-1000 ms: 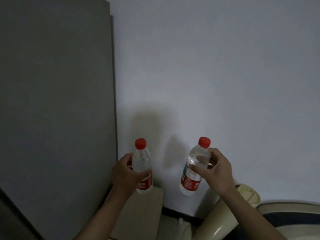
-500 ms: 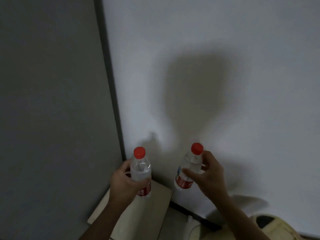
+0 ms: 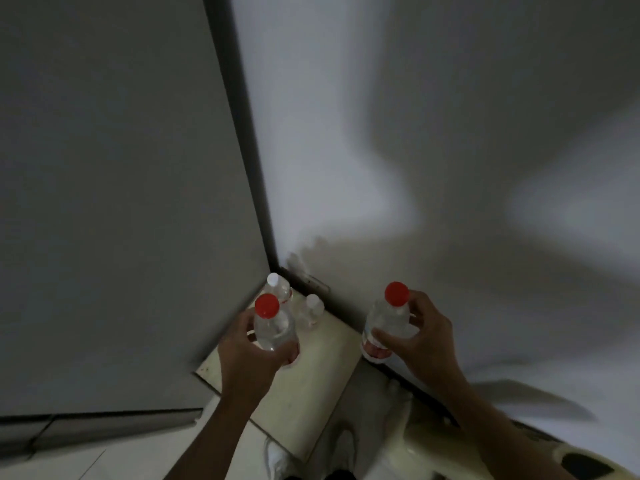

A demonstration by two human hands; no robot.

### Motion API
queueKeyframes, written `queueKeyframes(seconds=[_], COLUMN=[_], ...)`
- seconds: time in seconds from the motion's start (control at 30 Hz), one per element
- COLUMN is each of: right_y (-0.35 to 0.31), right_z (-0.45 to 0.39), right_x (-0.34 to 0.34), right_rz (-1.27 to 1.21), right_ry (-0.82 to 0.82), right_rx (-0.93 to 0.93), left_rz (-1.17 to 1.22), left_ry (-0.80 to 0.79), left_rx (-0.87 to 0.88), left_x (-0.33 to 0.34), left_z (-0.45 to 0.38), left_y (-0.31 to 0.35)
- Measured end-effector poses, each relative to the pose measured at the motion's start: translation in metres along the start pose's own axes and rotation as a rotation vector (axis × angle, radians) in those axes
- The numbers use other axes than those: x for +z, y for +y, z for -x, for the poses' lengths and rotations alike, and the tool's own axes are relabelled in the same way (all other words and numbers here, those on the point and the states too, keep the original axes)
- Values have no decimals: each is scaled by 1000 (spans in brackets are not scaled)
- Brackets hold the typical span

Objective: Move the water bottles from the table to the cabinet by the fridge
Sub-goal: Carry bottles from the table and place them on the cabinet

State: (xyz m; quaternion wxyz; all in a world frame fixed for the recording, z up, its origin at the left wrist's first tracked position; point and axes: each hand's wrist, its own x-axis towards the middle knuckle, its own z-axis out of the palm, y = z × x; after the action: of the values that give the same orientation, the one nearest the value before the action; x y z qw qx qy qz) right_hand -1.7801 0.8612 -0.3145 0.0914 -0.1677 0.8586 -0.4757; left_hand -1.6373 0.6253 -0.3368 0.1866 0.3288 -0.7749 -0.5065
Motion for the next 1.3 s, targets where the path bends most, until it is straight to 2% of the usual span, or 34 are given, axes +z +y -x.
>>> queueKeyframes(seconds=[0.23, 0.6, 0.93, 1.3], right_y=[31, 110, 165, 172], right_z=[-12, -28, -44, -45], right_x=[34, 91, 126, 138], right_rz=[22, 36, -20, 9], right_ry=[-28, -106, -71, -101], right_rx=[24, 69, 66, 84], left_rz=[-27, -110, -159, -66], left_ry=[-77, -135, -170, -217], left_rx=[49, -14, 7, -10], left_x=[15, 69, 119, 123], left_z=[-10, -32, -56, -64], left_y=[-42, -134, -213, -230])
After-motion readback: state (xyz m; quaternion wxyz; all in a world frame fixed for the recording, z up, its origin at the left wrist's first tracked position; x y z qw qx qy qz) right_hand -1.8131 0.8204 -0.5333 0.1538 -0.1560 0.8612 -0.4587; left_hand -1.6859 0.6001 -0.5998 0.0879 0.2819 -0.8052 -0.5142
